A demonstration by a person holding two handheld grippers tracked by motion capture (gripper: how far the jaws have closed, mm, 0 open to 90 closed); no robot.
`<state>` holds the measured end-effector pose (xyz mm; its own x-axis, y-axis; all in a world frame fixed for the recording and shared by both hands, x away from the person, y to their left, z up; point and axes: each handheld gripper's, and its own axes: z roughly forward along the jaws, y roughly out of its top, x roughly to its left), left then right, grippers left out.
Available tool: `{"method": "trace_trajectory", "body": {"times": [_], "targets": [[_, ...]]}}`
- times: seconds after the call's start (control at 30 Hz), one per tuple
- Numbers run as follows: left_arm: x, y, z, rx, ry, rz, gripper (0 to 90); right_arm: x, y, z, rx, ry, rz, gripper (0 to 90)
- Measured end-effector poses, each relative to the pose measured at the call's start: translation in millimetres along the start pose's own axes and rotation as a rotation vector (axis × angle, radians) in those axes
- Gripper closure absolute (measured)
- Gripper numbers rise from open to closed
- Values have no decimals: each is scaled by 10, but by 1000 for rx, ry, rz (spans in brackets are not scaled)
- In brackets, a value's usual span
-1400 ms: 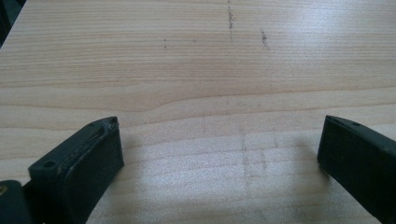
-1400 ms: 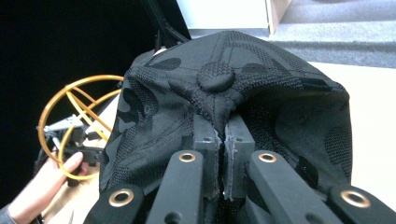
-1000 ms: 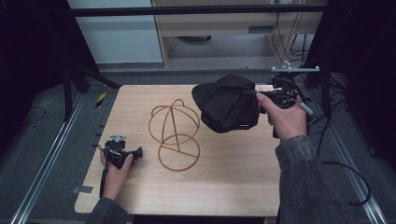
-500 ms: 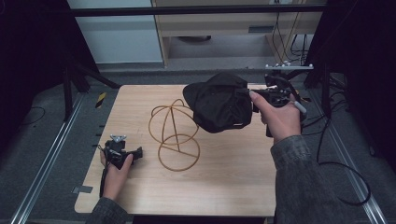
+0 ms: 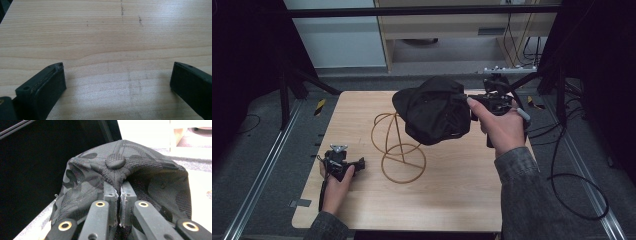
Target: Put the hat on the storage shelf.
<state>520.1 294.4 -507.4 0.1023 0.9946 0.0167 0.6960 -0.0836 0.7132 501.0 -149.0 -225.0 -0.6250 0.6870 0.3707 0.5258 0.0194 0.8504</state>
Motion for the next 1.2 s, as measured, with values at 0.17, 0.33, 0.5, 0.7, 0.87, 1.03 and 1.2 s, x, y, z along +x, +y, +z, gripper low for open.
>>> {"method": "trace_trajectory", "body": {"times": [0.17, 0.33, 0.5, 0.7, 0.87, 1.03, 1.2], "targets": [[-1, 0, 0, 0, -1, 0, 0, 120, 12, 60, 0, 36, -12, 862], [-2, 0, 0, 1, 0, 2, 0, 206, 4, 166, 11, 58, -26, 861], [-5, 0, 3, -4, 0, -3, 0, 251, -15, 232, 22, 73, -31, 861], [-6, 0, 2, -3, -1, -1, 0, 320, -63, 333, 45, 86, -46, 860], [-6, 0, 2, -2, -2, 0, 0, 323, -160, 419, 77, 85, -53, 857], [-6, 0, 2, -2, -3, 1, 0, 327, -200, 445, 87, 88, -58, 856], [-8, -1, 2, -2, -3, 1, 0, 345, -252, 499, 106, 88, -71, 854]]}}
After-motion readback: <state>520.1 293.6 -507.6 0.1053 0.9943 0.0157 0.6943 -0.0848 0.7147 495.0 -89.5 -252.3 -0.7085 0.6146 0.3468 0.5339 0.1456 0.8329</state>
